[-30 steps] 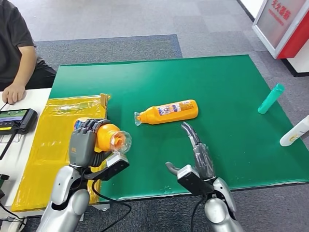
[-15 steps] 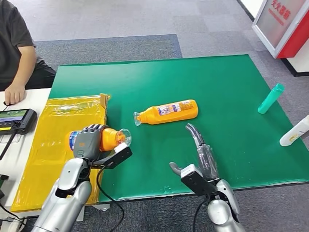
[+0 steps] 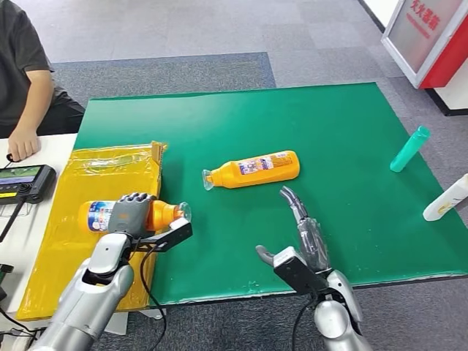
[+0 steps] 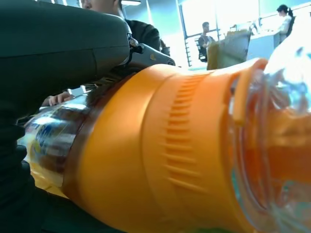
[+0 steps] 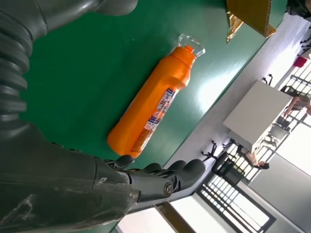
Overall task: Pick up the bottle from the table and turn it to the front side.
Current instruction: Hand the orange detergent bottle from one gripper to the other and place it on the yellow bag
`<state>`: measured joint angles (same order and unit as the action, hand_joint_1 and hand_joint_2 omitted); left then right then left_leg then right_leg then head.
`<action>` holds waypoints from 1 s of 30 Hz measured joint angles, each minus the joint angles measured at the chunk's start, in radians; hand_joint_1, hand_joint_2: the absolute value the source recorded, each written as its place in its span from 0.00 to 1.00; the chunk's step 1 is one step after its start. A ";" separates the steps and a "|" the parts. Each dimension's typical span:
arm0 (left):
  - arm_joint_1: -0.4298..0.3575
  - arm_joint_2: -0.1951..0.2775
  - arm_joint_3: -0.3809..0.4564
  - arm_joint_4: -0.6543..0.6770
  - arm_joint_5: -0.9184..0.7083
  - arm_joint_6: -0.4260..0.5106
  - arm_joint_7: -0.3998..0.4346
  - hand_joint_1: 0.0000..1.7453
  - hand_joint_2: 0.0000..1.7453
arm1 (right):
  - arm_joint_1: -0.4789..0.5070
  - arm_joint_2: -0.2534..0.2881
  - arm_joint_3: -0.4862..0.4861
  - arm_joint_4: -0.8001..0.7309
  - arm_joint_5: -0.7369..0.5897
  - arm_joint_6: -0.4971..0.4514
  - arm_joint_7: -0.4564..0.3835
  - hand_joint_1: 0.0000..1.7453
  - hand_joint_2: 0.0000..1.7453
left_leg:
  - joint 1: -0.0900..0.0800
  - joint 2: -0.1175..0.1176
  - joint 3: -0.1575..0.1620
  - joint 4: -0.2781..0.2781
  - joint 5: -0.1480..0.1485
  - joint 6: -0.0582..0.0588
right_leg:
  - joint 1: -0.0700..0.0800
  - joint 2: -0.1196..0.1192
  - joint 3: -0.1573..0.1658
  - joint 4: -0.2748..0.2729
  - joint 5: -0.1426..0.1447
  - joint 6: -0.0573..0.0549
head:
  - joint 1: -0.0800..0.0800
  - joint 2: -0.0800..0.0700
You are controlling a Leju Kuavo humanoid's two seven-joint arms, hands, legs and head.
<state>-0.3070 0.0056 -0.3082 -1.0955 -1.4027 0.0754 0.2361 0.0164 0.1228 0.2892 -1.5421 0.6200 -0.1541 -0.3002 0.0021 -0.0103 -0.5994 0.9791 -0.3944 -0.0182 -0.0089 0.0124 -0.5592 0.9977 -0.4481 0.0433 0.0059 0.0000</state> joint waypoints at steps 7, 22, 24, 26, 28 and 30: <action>-0.015 0.006 0.000 0.070 0.017 -0.026 -0.024 0.02 1.00 | -0.013 0.000 0.000 0.014 -0.008 0.004 0.002 0.00 1.00 | 0.000 0.000 0.000 0.000 0.000 0.000 | 0.000 0.000 0.000 0.000 0.000 0.000 | 0.000 0.000; 0.042 -0.006 0.042 0.045 0.170 0.151 -0.150 0.00 0.50 | -0.002 0.000 0.000 0.024 -0.020 0.005 -0.006 0.00 1.00 | 0.000 0.000 0.000 0.000 0.000 0.000 | 0.000 0.000 0.000 0.000 0.000 0.000 | 0.000 0.000; 0.081 -0.014 0.063 -0.011 0.252 0.190 -0.235 0.00 1.00 | 0.009 0.000 0.000 0.023 -0.028 0.006 -0.017 0.00 1.00 | 0.000 0.000 -0.001 0.000 -0.001 0.001 | 0.000 0.000 0.000 0.000 0.000 0.000 | 0.000 0.000; 0.125 -0.022 0.083 -0.073 0.348 0.215 -0.330 0.00 1.00 | 0.020 0.000 0.000 0.023 -0.040 0.006 -0.031 0.00 1.00 | 0.000 0.000 -0.001 0.000 -0.001 0.001 | 0.000 0.000 -0.001 0.000 -0.001 0.000 | 0.000 0.000; 0.169 -0.029 0.099 -0.129 0.450 0.224 -0.428 0.00 1.00 | 0.029 0.000 0.000 0.023 -0.055 0.004 -0.046 0.00 1.00 | 0.000 0.000 -0.001 0.000 -0.001 0.001 | 0.000 0.000 -0.001 0.000 -0.001 0.000 | 0.000 0.000; 0.210 -0.038 0.115 -0.176 0.553 0.224 -0.521 0.00 1.00 | 0.037 0.000 0.000 0.023 -0.069 0.001 -0.060 0.00 1.00 | 0.000 0.000 -0.001 0.000 -0.001 0.001 | 0.000 0.000 -0.001 0.000 -0.001 0.000 | 0.000 0.000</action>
<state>-0.0975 -0.0322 -0.1937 -1.2716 -0.8502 0.2996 -0.2848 0.0534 0.1228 0.2893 -1.5196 0.5514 -0.1529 -0.3603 0.0020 -0.0102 -0.5999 0.9791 -0.3958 -0.0177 -0.0091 0.0123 -0.5599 0.9975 -0.4495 0.0429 0.0059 0.0000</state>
